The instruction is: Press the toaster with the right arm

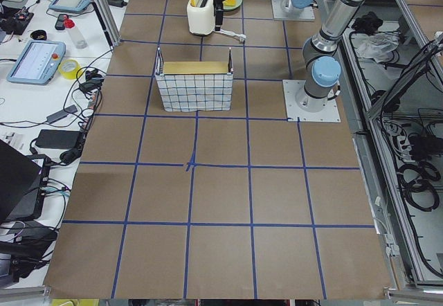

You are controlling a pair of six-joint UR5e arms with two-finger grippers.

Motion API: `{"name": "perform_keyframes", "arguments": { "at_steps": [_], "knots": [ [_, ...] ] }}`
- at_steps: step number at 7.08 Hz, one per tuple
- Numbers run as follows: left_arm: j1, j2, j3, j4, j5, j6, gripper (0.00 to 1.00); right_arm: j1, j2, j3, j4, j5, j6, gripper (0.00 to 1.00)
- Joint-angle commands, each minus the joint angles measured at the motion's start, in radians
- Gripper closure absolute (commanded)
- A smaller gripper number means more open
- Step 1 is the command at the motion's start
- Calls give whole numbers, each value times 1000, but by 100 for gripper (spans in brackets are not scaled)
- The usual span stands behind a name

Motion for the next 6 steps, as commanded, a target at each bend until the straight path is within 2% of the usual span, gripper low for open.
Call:
{"name": "perform_keyframes", "arguments": {
  "at_steps": [1,5,6],
  "knots": [
    [0,1,0,0,0,0,0,0,-2,0,0,0,0,0],
    [0,1,0,0,0,0,0,-5,0,1,2,-1,-3,0],
    [0,1,0,0,0,0,0,-20,2,3,0,-9,-71,0]
  ]
}}
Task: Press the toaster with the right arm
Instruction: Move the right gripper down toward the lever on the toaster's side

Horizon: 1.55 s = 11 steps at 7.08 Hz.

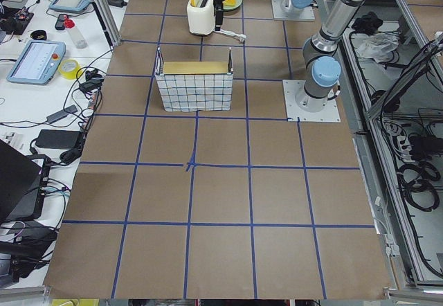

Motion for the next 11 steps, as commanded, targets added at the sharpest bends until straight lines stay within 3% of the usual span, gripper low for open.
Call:
{"name": "perform_keyframes", "arguments": {
  "at_steps": [1,3,5,7,9,11],
  "knots": [
    [0,-2,0,0,0,0,0,-48,3,3,0,-11,-138,6],
    [0,0,0,0,0,0,0,-123,3,21,3,26,-282,34],
    [0,0,0,0,0,0,0,-181,3,69,2,138,-355,57],
    [0,0,0,0,0,0,0,-242,3,144,2,256,-392,72],
    [0,0,0,0,0,0,0,-269,7,164,11,264,-395,87],
    [0,0,0,0,0,0,0,-283,26,248,3,358,-396,91]
  ]
}}
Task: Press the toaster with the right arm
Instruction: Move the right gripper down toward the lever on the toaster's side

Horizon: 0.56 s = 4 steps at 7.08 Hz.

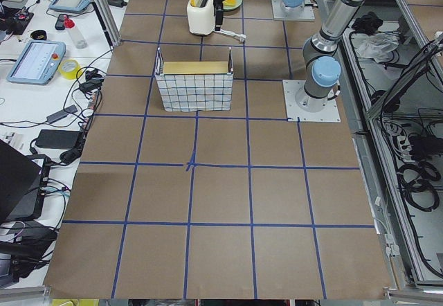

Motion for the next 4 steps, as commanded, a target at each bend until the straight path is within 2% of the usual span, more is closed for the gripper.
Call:
{"name": "perform_keyframes", "arguments": {
  "at_steps": [1,4],
  "knots": [
    [0,0,0,0,0,0,0,-14,15,89,-8,89,0,91],
    [0,0,0,0,-2,0,0,-39,51,117,-20,91,-50,97]
  ]
}}
